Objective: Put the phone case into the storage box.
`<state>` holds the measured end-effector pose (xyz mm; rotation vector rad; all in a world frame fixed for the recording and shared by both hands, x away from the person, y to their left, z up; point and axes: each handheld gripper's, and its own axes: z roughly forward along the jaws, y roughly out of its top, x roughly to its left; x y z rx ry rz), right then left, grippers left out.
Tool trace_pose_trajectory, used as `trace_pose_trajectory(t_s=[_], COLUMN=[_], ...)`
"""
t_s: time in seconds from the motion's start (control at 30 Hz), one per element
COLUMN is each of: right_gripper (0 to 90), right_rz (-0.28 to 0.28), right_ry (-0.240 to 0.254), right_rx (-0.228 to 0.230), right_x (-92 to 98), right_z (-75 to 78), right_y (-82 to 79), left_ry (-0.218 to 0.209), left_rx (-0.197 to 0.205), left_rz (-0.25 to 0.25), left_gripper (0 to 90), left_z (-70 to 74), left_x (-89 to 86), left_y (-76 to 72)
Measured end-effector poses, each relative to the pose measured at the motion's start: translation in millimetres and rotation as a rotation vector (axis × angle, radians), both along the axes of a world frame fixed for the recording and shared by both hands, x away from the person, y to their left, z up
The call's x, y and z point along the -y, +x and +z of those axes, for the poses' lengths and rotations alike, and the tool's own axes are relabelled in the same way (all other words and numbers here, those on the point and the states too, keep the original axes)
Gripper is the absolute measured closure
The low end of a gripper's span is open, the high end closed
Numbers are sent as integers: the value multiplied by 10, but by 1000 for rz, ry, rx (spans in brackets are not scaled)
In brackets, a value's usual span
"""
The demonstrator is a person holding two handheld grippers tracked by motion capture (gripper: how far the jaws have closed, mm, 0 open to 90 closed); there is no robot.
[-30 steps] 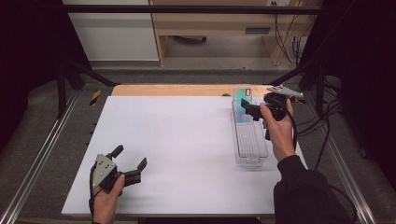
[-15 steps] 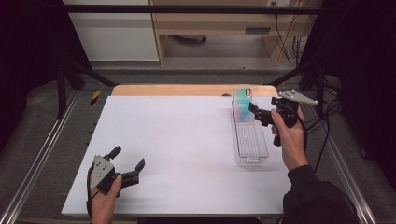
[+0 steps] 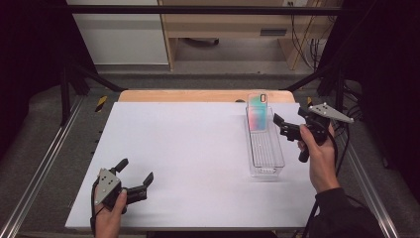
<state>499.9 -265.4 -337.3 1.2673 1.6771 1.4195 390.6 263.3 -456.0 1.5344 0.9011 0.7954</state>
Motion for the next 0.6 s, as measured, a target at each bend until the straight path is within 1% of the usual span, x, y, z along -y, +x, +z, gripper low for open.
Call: trace_pose_trajectory(t_s=[0.13, 0.3, 0.43, 0.5, 0.6], right_gripper=[46, 49, 46, 45, 45], right_rz=[0, -11, -18, -24, -28], right_ry=[11, 24, 39, 41, 43], right_rx=[20, 43, 41, 41, 40], right_x=[52, 149, 238, 278, 329], right_z=[-15, -24, -83, -124, -166], right_y=[-91, -181, -245, -265, -296], left_ry=[-11, -17, -17, -8, -8], left_rx=[-3, -8, -14, -20, -22], left_rz=[16, 22, 25, 20, 19], left_gripper=[12, 12, 12, 12, 12], left_z=[-3, -12, -23, -31, -38], left_x=[-52, -104, -110, -107, -104], left_y=[-27, -38, -29, -25, -16])
